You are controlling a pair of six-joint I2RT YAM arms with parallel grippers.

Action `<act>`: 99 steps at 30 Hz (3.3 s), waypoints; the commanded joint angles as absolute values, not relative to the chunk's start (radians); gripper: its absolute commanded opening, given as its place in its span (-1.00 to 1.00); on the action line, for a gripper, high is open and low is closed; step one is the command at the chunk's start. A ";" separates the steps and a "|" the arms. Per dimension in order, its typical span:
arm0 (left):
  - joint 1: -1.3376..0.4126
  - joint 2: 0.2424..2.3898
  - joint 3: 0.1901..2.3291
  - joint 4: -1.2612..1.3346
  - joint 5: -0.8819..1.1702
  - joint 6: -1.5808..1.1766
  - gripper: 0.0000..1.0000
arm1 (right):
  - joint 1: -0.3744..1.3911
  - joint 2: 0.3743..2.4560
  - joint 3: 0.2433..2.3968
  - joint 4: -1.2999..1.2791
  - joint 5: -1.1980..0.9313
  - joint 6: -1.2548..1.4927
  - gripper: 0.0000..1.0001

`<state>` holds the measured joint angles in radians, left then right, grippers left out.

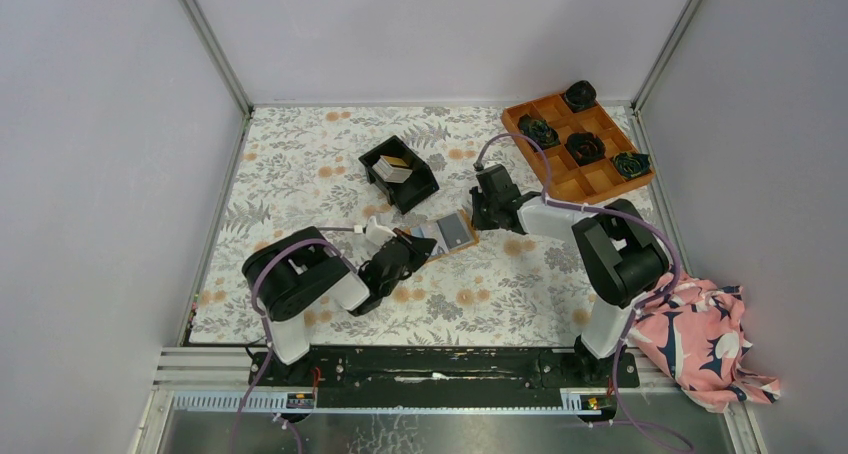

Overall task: Put the credit cards into the card holder
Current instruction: Insert the credit card into the card holder.

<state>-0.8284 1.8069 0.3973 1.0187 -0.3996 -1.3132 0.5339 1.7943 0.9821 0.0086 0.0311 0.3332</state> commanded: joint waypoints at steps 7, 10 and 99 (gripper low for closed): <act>-0.816 1.845 0.395 1.099 -0.398 -1.366 -1.00 | 0.529 1.829 1.009 0.013 -0.009 0.322 -0.63; -0.814 1.850 0.393 1.109 -0.396 -1.376 -1.00 | 0.530 1.830 1.002 0.018 -0.015 0.324 -0.63; -0.802 1.895 0.382 1.085 -0.423 -1.486 -1.00 | 0.530 1.849 0.980 0.036 -0.041 0.333 -0.63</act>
